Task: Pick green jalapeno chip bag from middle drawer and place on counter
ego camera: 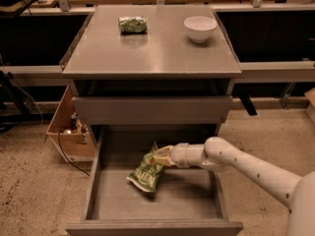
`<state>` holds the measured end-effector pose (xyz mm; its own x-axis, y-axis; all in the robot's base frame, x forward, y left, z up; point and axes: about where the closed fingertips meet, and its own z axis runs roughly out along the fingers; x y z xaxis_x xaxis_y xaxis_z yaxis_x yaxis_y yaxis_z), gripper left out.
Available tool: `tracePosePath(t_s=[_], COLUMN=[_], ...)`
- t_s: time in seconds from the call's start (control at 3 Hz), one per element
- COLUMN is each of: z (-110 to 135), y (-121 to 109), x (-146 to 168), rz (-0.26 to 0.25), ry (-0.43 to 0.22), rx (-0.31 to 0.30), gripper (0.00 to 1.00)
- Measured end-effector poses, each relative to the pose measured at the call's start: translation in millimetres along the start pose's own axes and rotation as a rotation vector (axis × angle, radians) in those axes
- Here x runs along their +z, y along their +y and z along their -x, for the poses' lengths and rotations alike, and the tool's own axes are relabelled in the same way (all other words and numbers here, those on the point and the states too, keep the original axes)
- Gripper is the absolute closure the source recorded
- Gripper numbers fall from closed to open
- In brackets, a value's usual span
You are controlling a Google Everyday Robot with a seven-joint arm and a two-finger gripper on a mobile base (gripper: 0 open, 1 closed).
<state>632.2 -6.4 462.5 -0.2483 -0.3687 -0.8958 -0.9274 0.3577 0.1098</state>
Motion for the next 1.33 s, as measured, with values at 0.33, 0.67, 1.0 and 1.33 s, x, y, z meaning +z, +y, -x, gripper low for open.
tracePosePath(t_s=[0.33,0.67,1.0,1.33], z=[33.3,66.9,104.9,137.3], y=[15.9,24.0,26.6,26.5], x=[-35.3,-76.6,-121.2,-157.8], rz=[-0.017,-0.064,-0.121,-0.155], ry=[0.004,0.028,0.053,0.027], rx=[-0.029,-0.079,-0.149,-0.190], gripper=[1.00,1.00,1.00,1.00])
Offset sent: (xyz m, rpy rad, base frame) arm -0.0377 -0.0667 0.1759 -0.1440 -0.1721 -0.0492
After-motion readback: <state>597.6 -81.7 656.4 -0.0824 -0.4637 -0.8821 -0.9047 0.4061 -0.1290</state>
